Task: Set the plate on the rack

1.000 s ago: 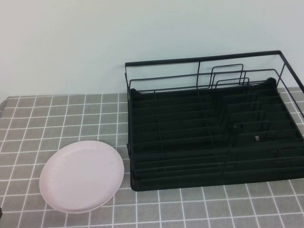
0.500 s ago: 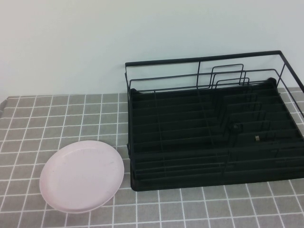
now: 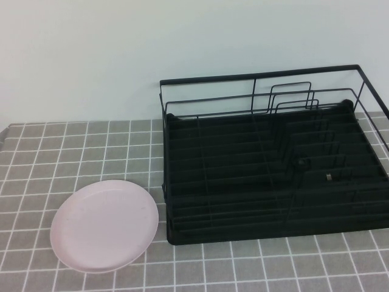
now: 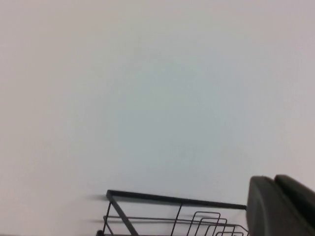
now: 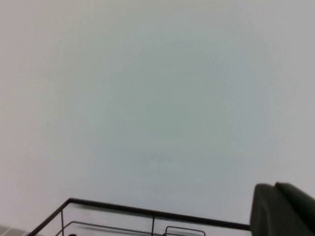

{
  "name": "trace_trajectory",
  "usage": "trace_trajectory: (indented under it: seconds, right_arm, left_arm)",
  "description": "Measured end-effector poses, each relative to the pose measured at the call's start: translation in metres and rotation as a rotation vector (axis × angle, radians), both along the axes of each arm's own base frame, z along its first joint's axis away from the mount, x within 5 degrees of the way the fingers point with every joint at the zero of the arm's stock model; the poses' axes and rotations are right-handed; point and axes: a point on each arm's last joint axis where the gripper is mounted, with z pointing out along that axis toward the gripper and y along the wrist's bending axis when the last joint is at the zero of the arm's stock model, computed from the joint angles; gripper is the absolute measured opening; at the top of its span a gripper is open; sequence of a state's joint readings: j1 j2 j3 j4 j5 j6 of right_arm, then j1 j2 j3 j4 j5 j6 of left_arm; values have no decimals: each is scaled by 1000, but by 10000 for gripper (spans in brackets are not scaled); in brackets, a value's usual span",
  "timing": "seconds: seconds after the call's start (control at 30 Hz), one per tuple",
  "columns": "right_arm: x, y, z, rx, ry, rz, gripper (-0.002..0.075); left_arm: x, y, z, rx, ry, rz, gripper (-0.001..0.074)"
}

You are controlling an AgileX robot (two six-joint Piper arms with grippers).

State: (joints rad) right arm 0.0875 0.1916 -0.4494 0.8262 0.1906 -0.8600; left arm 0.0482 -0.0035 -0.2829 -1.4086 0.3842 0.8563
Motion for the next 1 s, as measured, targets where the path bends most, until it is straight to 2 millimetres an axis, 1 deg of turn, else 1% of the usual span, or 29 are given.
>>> trace_trajectory:
  seconds: [0.07, 0.13, 0.23, 0.4, 0.5, 0.6, 0.67, 0.83, 0.93, 1.0]
  right_arm:
    - [13, 3, 10, -12, 56, 22, -3]
    - [28, 8, 19, -30, 130, 63, -3]
    - [48, 19, 25, -66, 264, 158, -3]
    - [79, 33, 32, -128, 458, 308, -3]
    - [93, 39, 36, -134, 522, 363, -3]
    - [102, 40, 37, -114, 540, 375, -3]
    - [105, 41, 35, -105, 551, 377, -3]
    - [109, 46, 30, -130, 582, 407, -3]
    - [110, 48, 26, -147, 608, 425, -3]
    - [111, 49, 25, -148, 621, 438, -3]
  left_arm:
    - [0, -1, 4, 26, 0, -8, -2]
    - [7, -3, 6, 49, 41, -24, -2]
    - [18, -3, 4, 72, 109, -30, -2]
    - [43, 0, -3, 31, 252, -21, -2]
    - [63, 1, -10, 21, 361, -15, -2]
    - [81, 2, -10, 41, 443, -19, -2]
    - [93, 2, -10, 92, 493, -25, -2]
    - [128, 3, -10, 118, 609, -38, -2]
    - [148, 3, -13, 141, 671, -59, -2]
    - [161, 2, -20, 163, 726, -93, -2]
